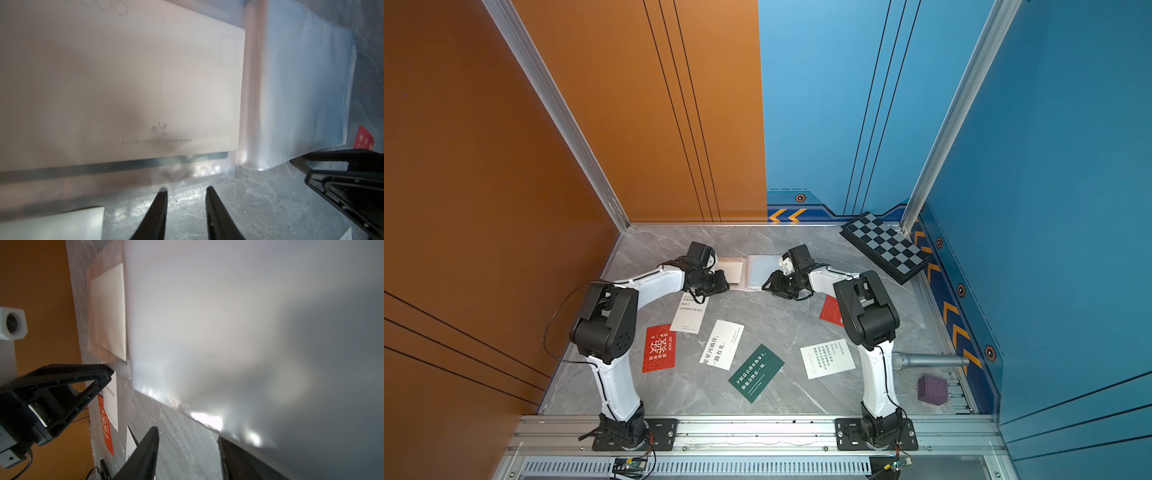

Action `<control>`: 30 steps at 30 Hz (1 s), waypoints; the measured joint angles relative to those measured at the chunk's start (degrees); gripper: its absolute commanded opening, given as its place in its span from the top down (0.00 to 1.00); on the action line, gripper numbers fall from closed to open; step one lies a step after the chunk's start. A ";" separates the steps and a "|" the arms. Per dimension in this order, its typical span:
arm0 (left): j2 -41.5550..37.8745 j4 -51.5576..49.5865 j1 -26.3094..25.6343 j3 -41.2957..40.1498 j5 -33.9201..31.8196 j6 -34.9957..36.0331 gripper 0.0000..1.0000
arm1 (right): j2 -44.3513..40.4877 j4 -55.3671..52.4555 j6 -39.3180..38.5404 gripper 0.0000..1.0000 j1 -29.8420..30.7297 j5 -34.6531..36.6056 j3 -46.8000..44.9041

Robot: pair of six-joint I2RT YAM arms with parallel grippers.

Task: Place the photos into the photo albums
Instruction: Move the photo album to the center of the board.

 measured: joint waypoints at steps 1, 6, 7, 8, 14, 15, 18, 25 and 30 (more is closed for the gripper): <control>0.11 -0.20 0.11 0.46 0.00 0.02 0.66 | 0.24 -0.11 0.04 0.50 -0.11 -0.04 0.39; 0.44 -1.51 1.03 2.45 0.13 0.44 0.66 | 1.27 -1.86 0.44 0.49 -0.81 -0.11 2.89; 0.50 -1.68 1.36 2.75 0.26 0.48 0.66 | 1.27 -2.23 0.44 0.49 -0.92 -0.09 3.21; 0.55 -1.99 1.84 3.15 0.39 0.50 0.67 | 1.27 -2.75 0.44 0.49 -1.05 -0.09 3.61; 0.50 -3.76 4.39 5.14 1.11 0.66 0.66 | 1.27 -5.77 0.46 0.49 -1.20 -0.13 5.49; 0.26 -4.22 4.57 5.14 1.16 0.66 0.66 | 1.27 -6.38 0.42 0.49 -1.03 -0.13 5.84; -1.16 -5.38 4.50 4.48 1.38 0.68 0.67 | 1.27 -8.52 0.09 0.48 -0.37 -0.17 7.13; -12.76 -6.95 4.48 -4.46 1.51 0.59 0.66 | 1.25 -14.43 -2.27 0.47 2.40 -1.22 13.11; -20.52 -7.39 2.84 -10.40 -0.79 1.68 0.65 | 1.31 -16.17 -3.48 0.46 4.57 -2.56 17.46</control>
